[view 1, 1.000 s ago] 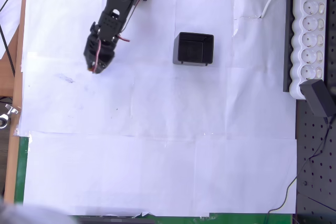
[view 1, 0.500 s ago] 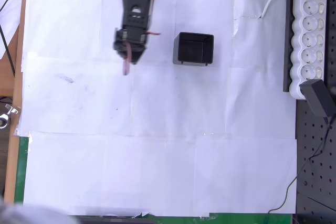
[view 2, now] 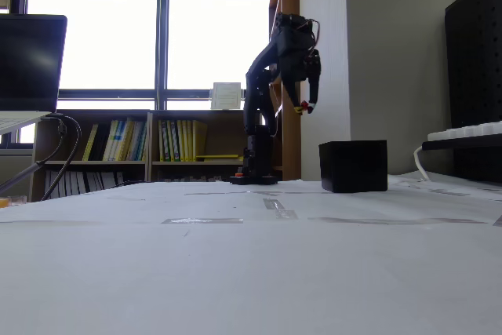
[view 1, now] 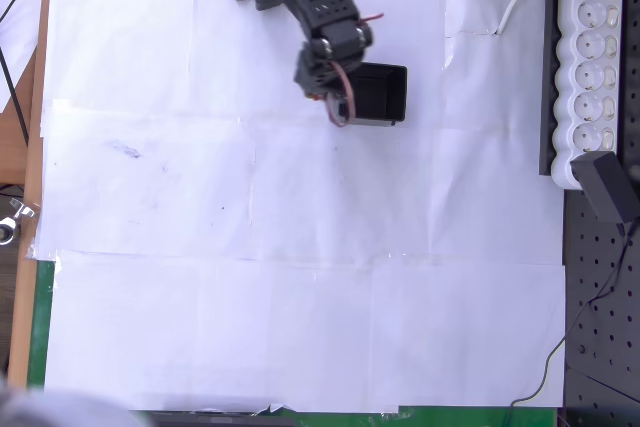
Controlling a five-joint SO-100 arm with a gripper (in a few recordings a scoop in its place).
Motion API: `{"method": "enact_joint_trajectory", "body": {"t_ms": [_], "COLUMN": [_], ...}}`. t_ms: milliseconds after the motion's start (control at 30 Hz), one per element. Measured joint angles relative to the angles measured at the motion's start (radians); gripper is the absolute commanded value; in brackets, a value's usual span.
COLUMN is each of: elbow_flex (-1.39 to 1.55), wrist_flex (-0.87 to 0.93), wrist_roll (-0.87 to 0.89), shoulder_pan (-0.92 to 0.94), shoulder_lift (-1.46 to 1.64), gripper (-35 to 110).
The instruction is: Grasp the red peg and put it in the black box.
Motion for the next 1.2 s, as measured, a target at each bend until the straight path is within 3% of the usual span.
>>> {"method": "enact_joint_trajectory", "body": {"t_ms": [433, 467, 533, 633, 800, 1033, 1100, 1167, 1200], "elbow_flex": [0.114, 0.114, 0.117, 0.132, 0.132, 0.132, 0.132, 0.132, 0.132], "wrist_flex": [-0.066, -0.067, -0.067, -0.055, -0.012, -0.034, -0.032, -0.026, -0.018], "wrist_roll": [0.097, 0.094, 0.094, 0.067, 0.031, 0.021, 0.021, 0.021, 0.021], "shoulder_pan": [-0.169, -0.175, -0.193, -0.199, -0.190, -0.184, -0.173, -0.160, -0.153], "shoulder_lift": [0.233, 0.233, 0.233, 0.233, 0.233, 0.233, 0.232, 0.216, 0.202], "gripper": [3, 8, 35, 54, 57, 56, 50, 27, 5]}}
